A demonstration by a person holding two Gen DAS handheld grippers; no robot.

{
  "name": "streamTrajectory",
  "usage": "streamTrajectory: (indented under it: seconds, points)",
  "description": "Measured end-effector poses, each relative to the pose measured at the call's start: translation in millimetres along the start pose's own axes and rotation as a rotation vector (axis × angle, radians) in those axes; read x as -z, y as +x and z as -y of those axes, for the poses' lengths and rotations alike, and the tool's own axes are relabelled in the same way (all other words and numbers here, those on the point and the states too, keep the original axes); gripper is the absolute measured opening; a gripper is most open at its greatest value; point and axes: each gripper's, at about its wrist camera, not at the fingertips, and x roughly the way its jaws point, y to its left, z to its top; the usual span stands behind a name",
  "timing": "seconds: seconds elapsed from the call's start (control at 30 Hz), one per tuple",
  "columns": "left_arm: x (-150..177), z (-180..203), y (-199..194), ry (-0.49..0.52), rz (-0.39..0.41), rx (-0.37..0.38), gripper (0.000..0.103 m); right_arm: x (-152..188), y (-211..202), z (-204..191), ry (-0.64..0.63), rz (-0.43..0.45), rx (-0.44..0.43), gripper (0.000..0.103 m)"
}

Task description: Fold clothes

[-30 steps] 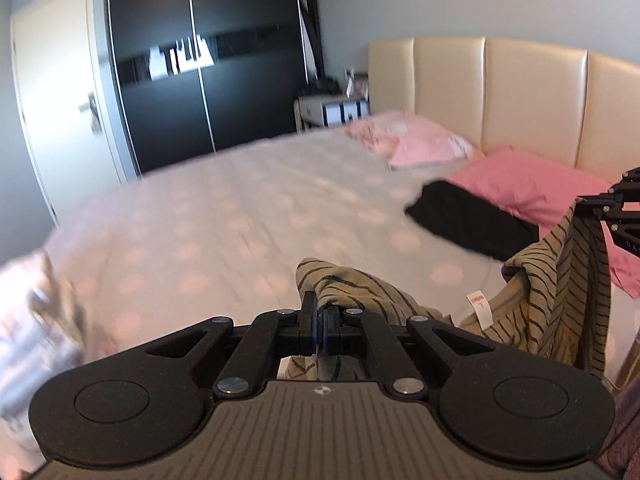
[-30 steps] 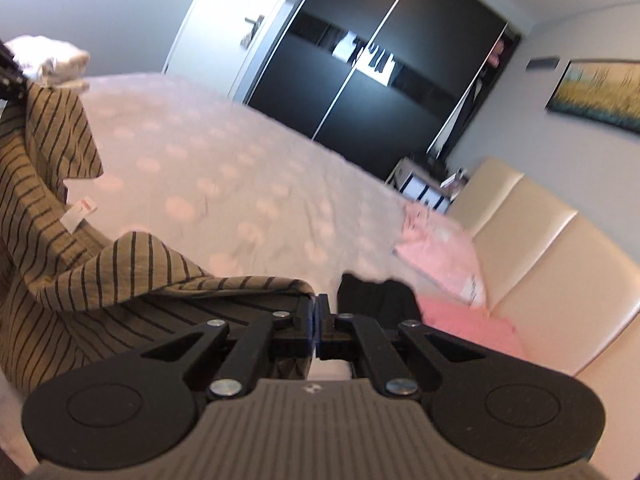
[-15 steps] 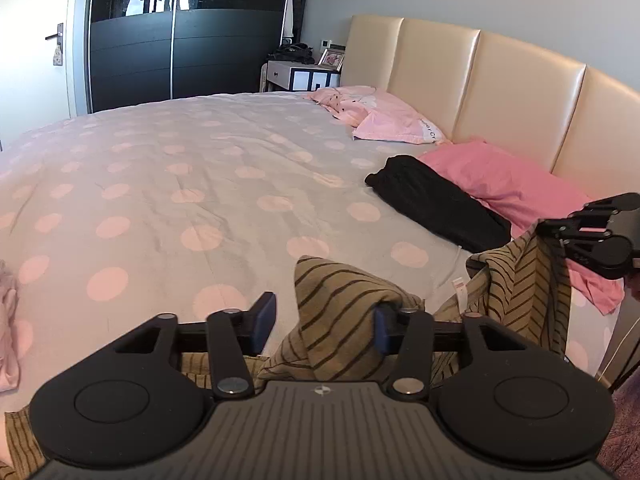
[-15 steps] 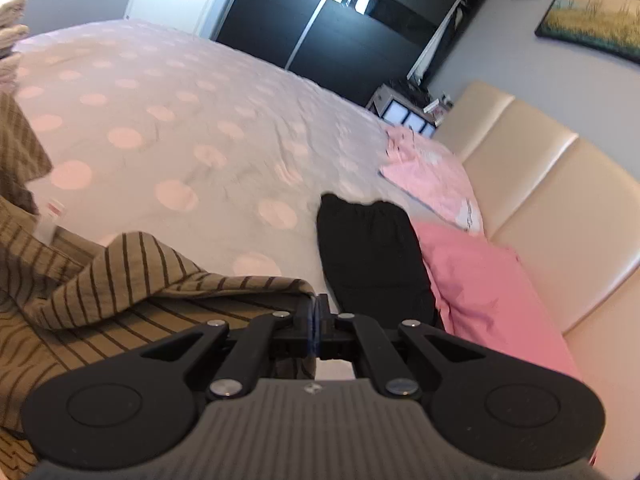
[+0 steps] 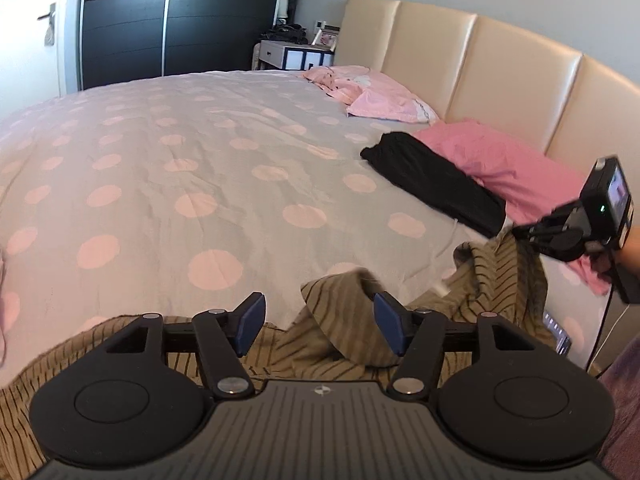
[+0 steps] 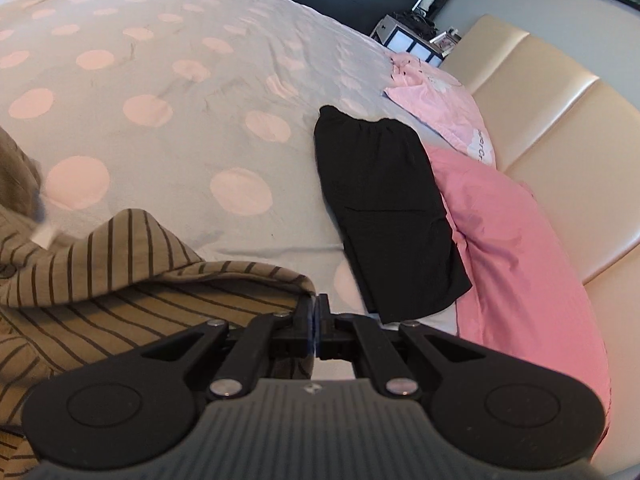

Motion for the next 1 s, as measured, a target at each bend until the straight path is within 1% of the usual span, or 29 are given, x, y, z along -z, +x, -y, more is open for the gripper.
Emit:
streamTrajectory:
  seconds: [0.1, 0.27, 0.47, 0.57, 0.73, 0.8, 0.9, 1.0]
  points:
    - [-3.6, -10.1, -3.7, -0.056, 0.015, -0.015, 0.060, -0.5, 4.8, 1.1, 0.016, -0.011, -0.002, 0.001]
    - [-0.1, -12.4, -2.5, -0.022, -0.001, -0.055, 0.060, 1.1, 5.6, -5.7, -0.015, -0.014, 0.007, 0.002]
    - [17.6, -9.0, 8.2, 0.024, -0.071, -0.069, 0.060, 6.2, 7.2, -7.6, -0.024, -0.027, 0.001, 0.002]
    - [27.7, -5.8, 15.8, 0.048, -0.110, -0.056, 0.060, 8.2, 8.1, -8.1, -0.027, -0.033, -0.002, 0.002]
    - [42.1, 10.8, 28.6, 0.149, -0.165, -0.032, 0.060, 11.5, 11.5, -7.8, -0.029, -0.047, -0.010, 0.002]
    - [46.1, 16.0, 33.8, 0.174, -0.186, -0.026, 0.060, 12.6, 12.6, -7.5, -0.030, -0.051, -0.014, 0.002]
    - [51.1, 17.8, 42.7, 0.194, -0.220, -0.051, 0.060, 13.5, 14.0, -7.4, -0.035, -0.055, -0.019, 0.002]
    - [53.9, 8.0, 51.1, 0.160, -0.260, -0.105, 0.060, 14.3, 14.6, -7.1, -0.035, -0.057, -0.024, 0.002]
